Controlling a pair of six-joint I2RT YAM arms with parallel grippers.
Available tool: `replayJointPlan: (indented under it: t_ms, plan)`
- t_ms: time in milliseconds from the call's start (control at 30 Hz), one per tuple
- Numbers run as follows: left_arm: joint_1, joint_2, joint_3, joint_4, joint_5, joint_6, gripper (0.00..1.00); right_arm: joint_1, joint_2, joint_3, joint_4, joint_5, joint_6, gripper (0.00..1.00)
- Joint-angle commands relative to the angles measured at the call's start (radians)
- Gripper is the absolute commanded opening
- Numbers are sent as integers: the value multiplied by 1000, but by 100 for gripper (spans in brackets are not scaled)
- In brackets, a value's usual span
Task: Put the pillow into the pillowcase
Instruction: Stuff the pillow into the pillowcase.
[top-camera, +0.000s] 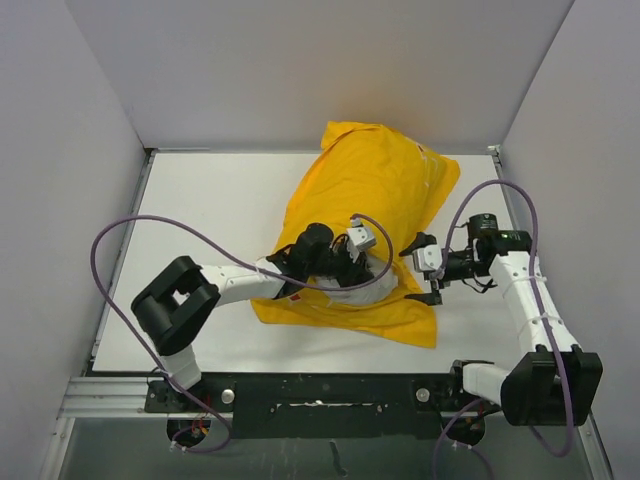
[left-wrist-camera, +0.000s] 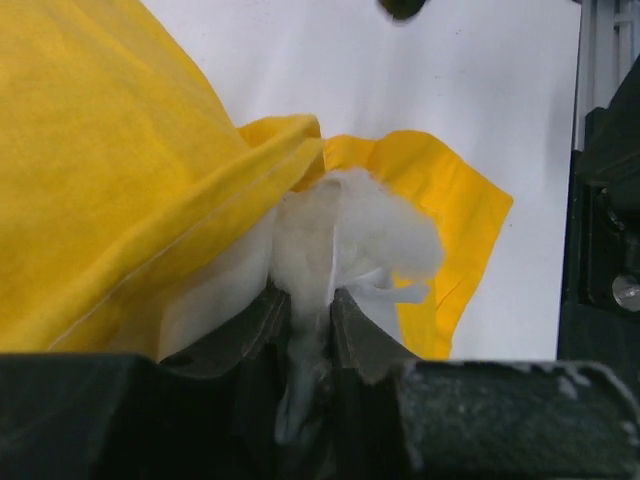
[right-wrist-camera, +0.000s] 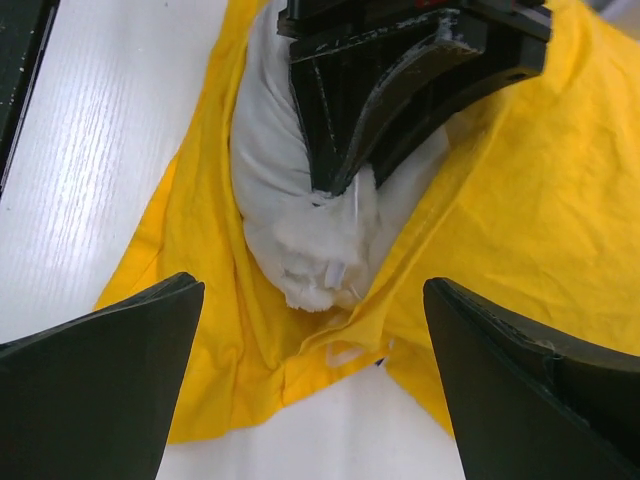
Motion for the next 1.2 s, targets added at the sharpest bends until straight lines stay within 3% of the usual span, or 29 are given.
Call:
replayJointPlan:
  t_ms: [0,167,267,400,600,800,867,1067,1167]
  plan:
    - [0,-165,-46,-56,-139,-137,24,115,11,-15,175,10,59,98]
    - [-10,-341,-145,-14,-182,-253,52,213,20,-82,306,27,26,98]
    - [-9,-450,-208,-26,-191,-326,58,298,29,-106,390,78,49,97]
    - [-8,-629,-337,-61,-235,-430,59,399,48,-106,445,137,62,97]
    - [-5,-932,-562,-206,-408,-637,57,523,103,-67,484,292,38,96]
    - [5,-1092,-683,-383,-520,-785,35,647,198,-72,648,494,87,89]
    - [7,-1081,-697,-360,-511,-798,35,675,220,-62,711,524,154,81]
    - [7,-957,-710,-229,-519,-839,45,729,275,19,858,589,488,19]
    - [9,-929,-730,-195,-587,-888,51,719,278,46,907,547,674,3]
